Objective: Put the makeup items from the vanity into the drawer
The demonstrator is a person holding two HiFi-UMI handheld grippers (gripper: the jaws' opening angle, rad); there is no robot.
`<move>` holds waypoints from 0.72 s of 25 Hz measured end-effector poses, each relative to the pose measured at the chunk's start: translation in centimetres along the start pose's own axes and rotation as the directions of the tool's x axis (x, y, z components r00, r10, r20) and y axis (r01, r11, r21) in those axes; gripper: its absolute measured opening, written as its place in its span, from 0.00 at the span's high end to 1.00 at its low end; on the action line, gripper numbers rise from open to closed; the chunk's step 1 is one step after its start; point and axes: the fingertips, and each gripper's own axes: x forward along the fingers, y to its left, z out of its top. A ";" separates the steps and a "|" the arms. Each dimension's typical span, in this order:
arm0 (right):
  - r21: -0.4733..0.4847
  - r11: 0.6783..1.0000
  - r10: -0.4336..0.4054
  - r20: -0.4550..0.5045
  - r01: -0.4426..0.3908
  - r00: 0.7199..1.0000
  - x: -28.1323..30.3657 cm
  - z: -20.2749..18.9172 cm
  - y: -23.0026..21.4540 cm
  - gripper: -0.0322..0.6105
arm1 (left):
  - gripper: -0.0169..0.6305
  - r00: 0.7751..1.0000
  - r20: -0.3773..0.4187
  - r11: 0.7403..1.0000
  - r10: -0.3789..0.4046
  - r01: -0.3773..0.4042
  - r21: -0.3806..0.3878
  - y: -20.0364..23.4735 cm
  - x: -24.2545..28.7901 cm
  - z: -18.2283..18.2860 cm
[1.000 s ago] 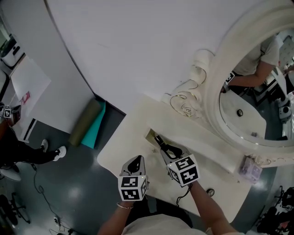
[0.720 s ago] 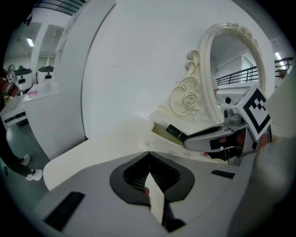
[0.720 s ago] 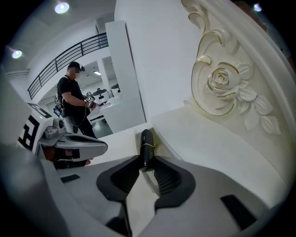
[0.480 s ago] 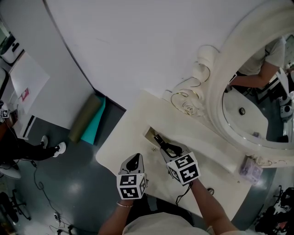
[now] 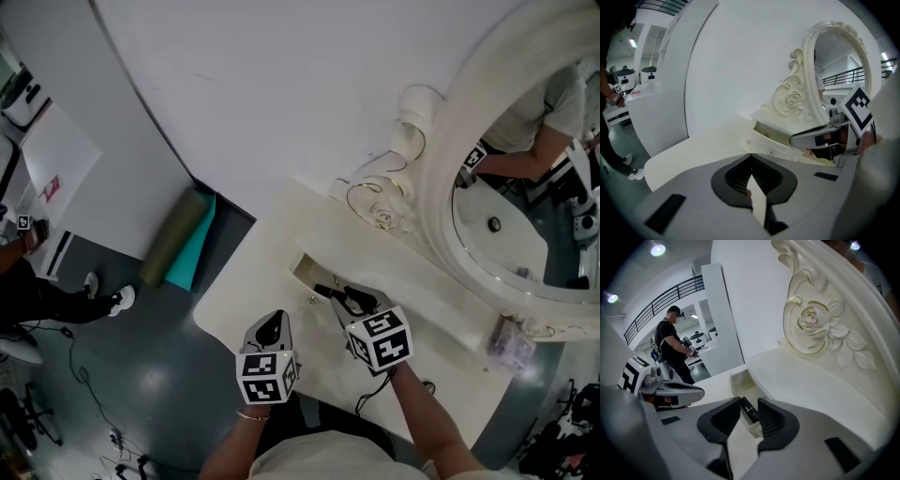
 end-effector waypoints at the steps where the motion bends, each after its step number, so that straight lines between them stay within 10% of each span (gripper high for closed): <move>1: 0.007 1.000 -0.001 0.006 0.001 1.000 -0.1 0.0 0.0 0.76 | 0.96 1.000 0.001 1.000 0.000 0.000 0.001 0.0 -0.1 0.0; 18: 0.105 0.993 -0.066 0.116 0.054 0.991 -4.9 -0.4 0.5 0.77 | 0.96 0.999 0.051 0.999 -0.015 0.014 0.029 -1.7 -3.6 -0.3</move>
